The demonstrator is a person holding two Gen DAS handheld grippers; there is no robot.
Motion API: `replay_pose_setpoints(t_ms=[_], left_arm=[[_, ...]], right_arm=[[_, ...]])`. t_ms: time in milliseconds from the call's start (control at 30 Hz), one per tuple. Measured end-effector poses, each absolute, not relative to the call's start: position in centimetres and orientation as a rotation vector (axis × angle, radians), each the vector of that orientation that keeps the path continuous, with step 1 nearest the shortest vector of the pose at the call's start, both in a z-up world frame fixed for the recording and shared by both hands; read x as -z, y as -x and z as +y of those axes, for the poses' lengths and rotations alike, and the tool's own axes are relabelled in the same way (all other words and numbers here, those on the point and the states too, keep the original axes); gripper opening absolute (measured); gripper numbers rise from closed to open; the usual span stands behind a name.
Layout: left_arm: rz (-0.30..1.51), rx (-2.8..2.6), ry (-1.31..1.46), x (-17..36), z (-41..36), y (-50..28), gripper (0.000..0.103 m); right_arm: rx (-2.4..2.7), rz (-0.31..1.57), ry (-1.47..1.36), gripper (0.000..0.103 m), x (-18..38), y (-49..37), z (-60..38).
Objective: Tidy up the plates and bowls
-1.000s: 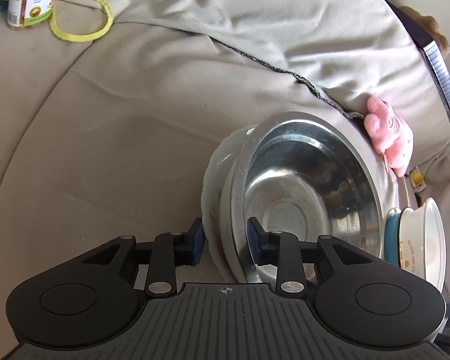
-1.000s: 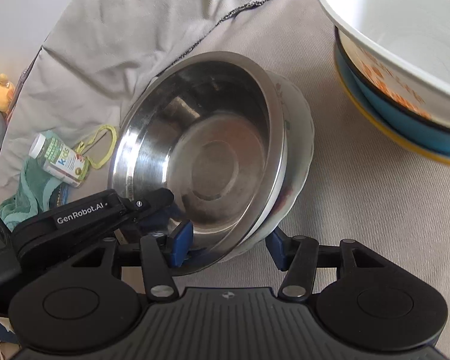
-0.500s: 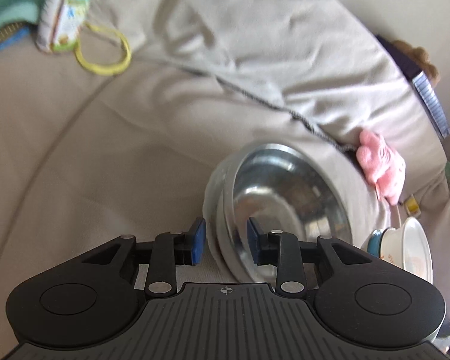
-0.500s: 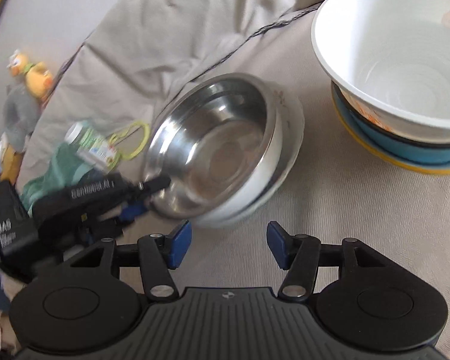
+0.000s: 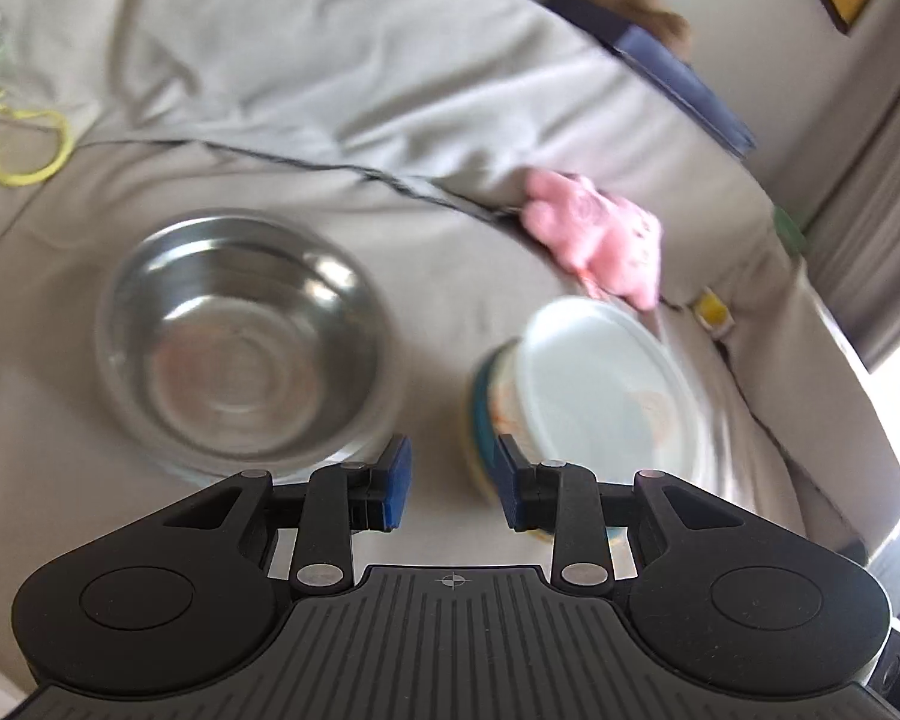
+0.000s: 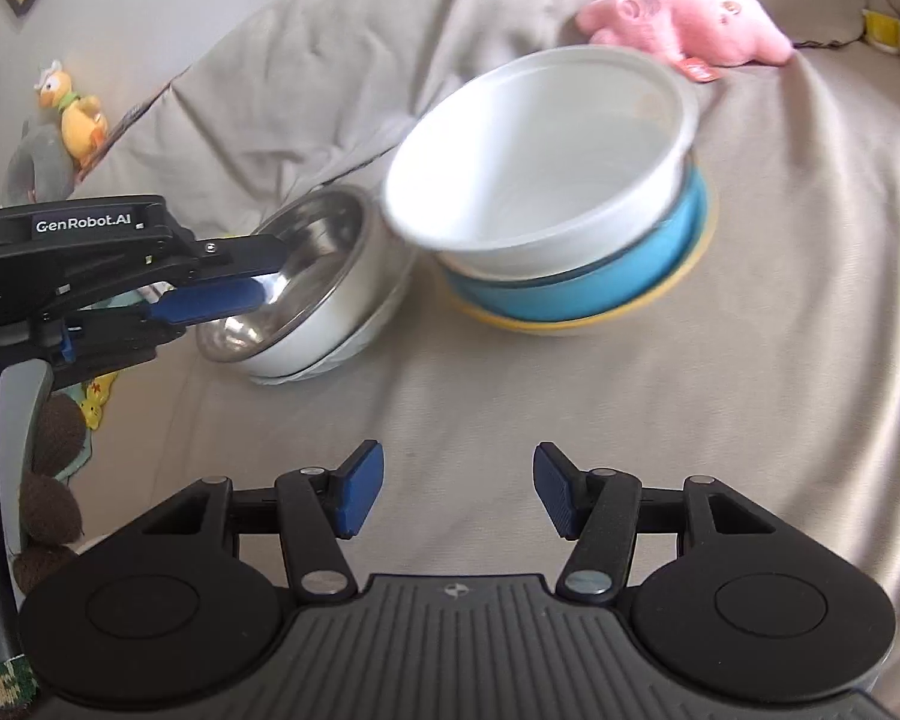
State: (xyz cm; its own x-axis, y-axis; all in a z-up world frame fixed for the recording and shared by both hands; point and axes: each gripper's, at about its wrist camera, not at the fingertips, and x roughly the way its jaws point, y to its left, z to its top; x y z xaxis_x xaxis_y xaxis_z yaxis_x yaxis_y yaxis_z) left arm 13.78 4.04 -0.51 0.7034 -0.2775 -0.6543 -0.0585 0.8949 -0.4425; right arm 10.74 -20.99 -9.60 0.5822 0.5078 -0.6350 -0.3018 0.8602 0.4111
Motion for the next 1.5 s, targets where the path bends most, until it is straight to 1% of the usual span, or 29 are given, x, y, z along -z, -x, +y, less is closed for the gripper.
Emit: replay_pose_setpoints(t_ms=[167, 300, 533, 600, 667, 767, 800, 833, 933, 1133, 1367, 1500], left_arm=[[0.74, 0.127, 0.403, -0.3, 0.5, -14.6, 0.033], [0.786, 0.071, 0.374, 0.6, -0.6, -16.1, 0.033], [0.856, -0.007, 0.383, 2.8, -0.8, -18.0, 0.033], [0.871, 0.001, 0.388, 3.4, -0.9, -18.5, 0.034], [0.893, 0.006, 0.393, 3.9, -1.1, -18.9, 0.035], [0.919, 0.004, 0.388, 4.5, -1.5, -19.6, 0.039], [0.924, 0.003, 0.379, 4.6, -1.8, -19.8, 0.041], [0.93, 0.003, 0.369, 4.6, -2.1, -19.9, 0.041], [0.957, -0.004, 0.339, 5.0, -3.1, -20.5, 0.041], [1.007, -0.008, 0.298, 5.9, -4.6, -21.4, 0.047], [1.055, 0.016, 0.268, 6.4, -5.3, -22.4, 0.058], [1.069, 0.025, 0.274, 6.6, -5.3, -22.6, 0.058]], right_arm=[[-0.46, 0.705, -0.289, 0.056, 7.8, -10.6, -25.5], [-0.416, 0.631, -0.351, 0.056, 6.8, -12.6, -28.2], [-0.374, 0.642, -0.365, 0.056, 6.8, -20.6, -28.3], [-0.362, 0.678, -0.349, 0.058, 7.5, -22.6, -27.7], [-0.343, 0.679, -0.313, 0.057, 8.4, -23.6, -27.0], [-0.364, 0.678, -0.304, 0.052, 9.5, -24.1, -26.9], [-0.376, 0.686, -0.309, 0.046, 10.0, -24.3, -27.1], [-0.383, 0.693, -0.315, 0.041, 10.4, -24.4, -27.3], [-0.392, 0.709, -0.349, 0.034, 11.2, -24.7, -28.1], [-0.396, 0.725, -0.395, 0.033, 12.2, -25.1, -29.5], [-0.471, 0.8, -0.475, 0.033, 13.0, -26.0, -30.3], [-0.482, 0.806, -0.484, 0.032, 12.9, -26.0, -30.4]])
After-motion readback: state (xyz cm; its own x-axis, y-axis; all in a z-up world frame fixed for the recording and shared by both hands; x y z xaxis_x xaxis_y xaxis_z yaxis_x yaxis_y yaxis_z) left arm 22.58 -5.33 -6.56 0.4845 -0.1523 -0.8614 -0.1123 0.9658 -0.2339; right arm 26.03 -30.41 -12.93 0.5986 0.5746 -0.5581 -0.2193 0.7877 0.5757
